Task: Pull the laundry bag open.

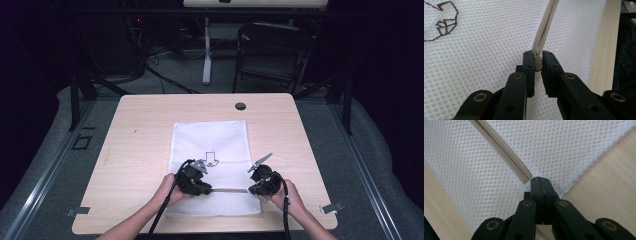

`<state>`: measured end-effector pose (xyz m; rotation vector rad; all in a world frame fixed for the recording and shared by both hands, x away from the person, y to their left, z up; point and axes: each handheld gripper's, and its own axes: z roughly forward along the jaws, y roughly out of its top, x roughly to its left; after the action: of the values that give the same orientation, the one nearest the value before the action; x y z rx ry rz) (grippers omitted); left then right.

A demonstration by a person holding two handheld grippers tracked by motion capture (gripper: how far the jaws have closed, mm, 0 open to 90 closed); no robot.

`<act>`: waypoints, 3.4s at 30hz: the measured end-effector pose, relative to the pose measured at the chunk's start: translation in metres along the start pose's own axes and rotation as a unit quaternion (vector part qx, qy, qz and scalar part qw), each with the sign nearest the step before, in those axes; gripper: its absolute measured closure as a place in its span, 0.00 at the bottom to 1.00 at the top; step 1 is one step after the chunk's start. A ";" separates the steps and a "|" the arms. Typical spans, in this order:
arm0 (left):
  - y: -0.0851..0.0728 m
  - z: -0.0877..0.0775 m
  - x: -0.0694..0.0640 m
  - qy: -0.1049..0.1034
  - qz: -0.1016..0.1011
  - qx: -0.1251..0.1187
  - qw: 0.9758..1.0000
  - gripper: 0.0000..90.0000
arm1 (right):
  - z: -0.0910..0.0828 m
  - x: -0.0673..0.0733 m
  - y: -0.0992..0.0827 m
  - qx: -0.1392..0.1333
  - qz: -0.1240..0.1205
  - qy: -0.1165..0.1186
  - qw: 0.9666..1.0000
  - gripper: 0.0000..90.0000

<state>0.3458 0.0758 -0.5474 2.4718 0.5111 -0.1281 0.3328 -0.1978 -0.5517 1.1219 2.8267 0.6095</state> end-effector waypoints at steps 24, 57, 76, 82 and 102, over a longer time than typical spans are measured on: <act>-0.017 -0.017 0.003 0.006 -0.014 -0.001 1.000 0.90 | 0.001 0.001 0.000 -0.006 0.003 0.003 1.000 1.00; -0.029 -0.031 0.008 0.002 -0.027 -0.014 1.000 0.90 | 0.000 0.000 0.000 -0.002 0.003 -0.001 1.000 1.00; -0.038 -0.041 0.009 0.012 -0.034 -0.015 0.999 0.90 | 0.000 0.000 0.000 0.001 0.001 -0.001 1.000 1.00; -0.043 -0.046 0.011 0.008 -0.037 -0.015 0.999 0.90 | 0.000 0.000 0.000 0.000 0.002 0.001 1.000 1.00; -0.061 -0.059 0.015 0.029 -0.050 -0.016 0.998 0.90 | 0.000 0.000 0.000 -0.001 0.005 0.000 1.000 1.00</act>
<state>0.3340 0.1603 -0.5352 2.4249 0.6565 -0.0869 0.3329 -0.1973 -0.5521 1.1368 2.8206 0.6138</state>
